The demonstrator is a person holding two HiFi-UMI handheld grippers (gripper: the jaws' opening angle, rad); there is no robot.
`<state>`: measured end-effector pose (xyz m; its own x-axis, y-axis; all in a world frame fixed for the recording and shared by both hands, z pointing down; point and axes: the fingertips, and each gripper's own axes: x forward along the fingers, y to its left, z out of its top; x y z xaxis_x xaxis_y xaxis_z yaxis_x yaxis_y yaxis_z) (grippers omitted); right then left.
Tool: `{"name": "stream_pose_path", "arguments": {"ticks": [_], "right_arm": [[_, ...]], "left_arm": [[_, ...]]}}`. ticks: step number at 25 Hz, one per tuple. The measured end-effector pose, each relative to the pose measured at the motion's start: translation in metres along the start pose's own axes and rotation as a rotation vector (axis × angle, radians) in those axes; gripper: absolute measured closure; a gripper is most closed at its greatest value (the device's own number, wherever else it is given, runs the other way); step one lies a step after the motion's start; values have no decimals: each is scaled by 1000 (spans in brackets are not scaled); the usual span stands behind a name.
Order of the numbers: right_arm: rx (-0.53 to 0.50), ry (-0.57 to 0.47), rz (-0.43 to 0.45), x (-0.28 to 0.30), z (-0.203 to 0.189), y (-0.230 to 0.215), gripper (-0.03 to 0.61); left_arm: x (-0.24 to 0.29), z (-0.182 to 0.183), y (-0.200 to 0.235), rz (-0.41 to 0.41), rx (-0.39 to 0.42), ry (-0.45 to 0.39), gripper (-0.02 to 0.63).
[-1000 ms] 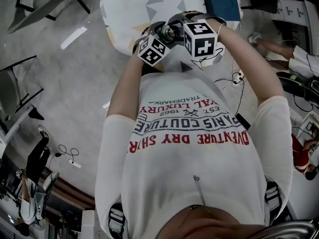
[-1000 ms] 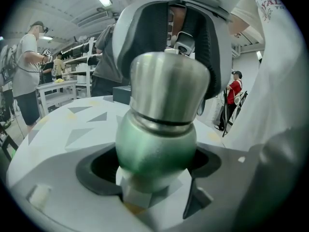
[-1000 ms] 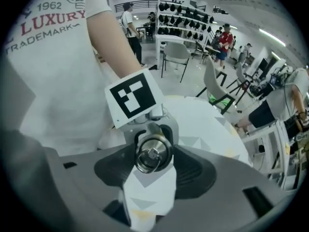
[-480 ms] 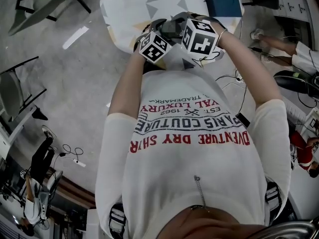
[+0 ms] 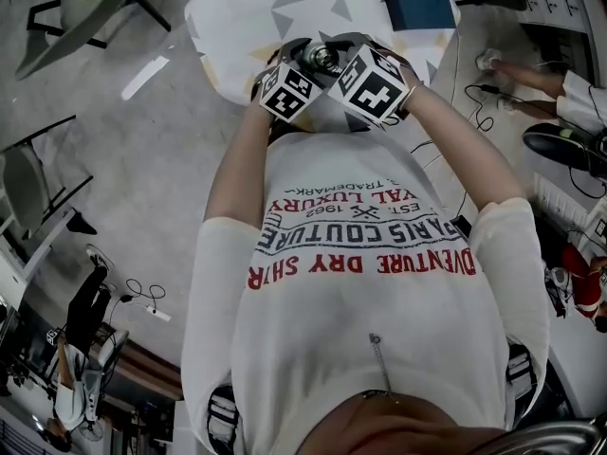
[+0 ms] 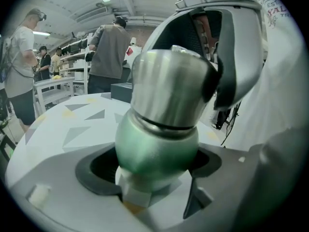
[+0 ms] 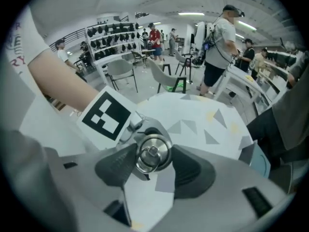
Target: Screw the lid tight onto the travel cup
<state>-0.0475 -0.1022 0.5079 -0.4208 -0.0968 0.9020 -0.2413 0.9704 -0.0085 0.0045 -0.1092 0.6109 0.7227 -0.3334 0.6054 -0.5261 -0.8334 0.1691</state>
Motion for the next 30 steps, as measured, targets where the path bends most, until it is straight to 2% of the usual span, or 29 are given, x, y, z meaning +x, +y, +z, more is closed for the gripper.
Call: {"name": "stream_pose_path", "arguments": {"ticks": [7,11,13,16,19,21,23,30], "right_arm": [[-335,-4,120,-9,-9,12,299],[-686,49,168,-15,-18,13,296],[-816,51,176,-15,-15,10,296],[-922,64,223,-15,-10,9,296],[-1021,121,279,-12,-15,12,296],[-1055,134,293,-10,-17,14,298],[-1044,128,309,-8,-18,16,324],[-850,87,322,-9,-11,15,328]], "left_arm": [[0,0,-1,-3,0,6,206],[0,2,-3,-7,2,8,206],[0,2,-2,-6,4,11,206],[1,2,-1,-1,2,11,206],[0,2,-1,-1,0,7,206],[0,2,-2,-3,0,0,206],[0,2,-2,-5,-1,-8,206],[-2,2,0,4,-9,-30,204]]}}
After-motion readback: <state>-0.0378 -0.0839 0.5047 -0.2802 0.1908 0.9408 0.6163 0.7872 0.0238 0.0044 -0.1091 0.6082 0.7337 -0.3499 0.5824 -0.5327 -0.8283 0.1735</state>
